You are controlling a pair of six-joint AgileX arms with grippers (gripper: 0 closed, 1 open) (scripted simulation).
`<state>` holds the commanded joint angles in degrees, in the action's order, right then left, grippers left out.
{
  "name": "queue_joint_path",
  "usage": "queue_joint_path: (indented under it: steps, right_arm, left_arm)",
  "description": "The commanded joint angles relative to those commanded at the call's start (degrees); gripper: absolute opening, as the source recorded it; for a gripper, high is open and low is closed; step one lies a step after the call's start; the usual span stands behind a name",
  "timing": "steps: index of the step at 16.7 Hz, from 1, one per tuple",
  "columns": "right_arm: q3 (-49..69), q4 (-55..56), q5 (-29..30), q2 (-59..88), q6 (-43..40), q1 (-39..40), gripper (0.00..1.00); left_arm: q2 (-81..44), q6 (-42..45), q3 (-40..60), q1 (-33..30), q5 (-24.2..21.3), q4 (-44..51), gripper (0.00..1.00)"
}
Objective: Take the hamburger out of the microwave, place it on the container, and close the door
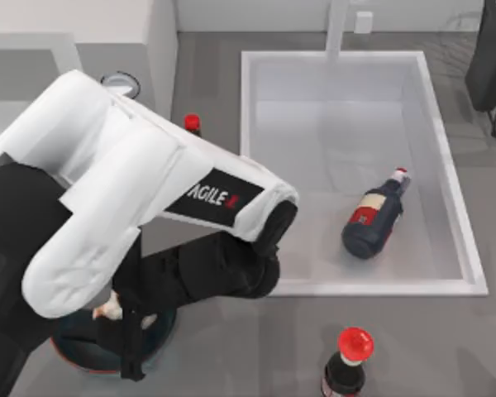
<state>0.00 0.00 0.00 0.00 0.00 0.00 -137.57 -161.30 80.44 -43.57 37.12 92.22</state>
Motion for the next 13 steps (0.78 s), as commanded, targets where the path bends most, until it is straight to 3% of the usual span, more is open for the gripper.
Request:
queue_joint_path:
  steps: [9,13]
  right_arm:
    - [0.0,0.0,0.0,0.0,0.0,0.0,1.00]
    - [0.0,0.0,0.0,0.0,0.0,0.0,1.00]
  left_arm:
    - [2.9,0.1,0.5,-0.9,-0.4,0.7,1.00]
    - [10.5,8.3,-6.3,3.3,-2.4,-6.8,1.00]
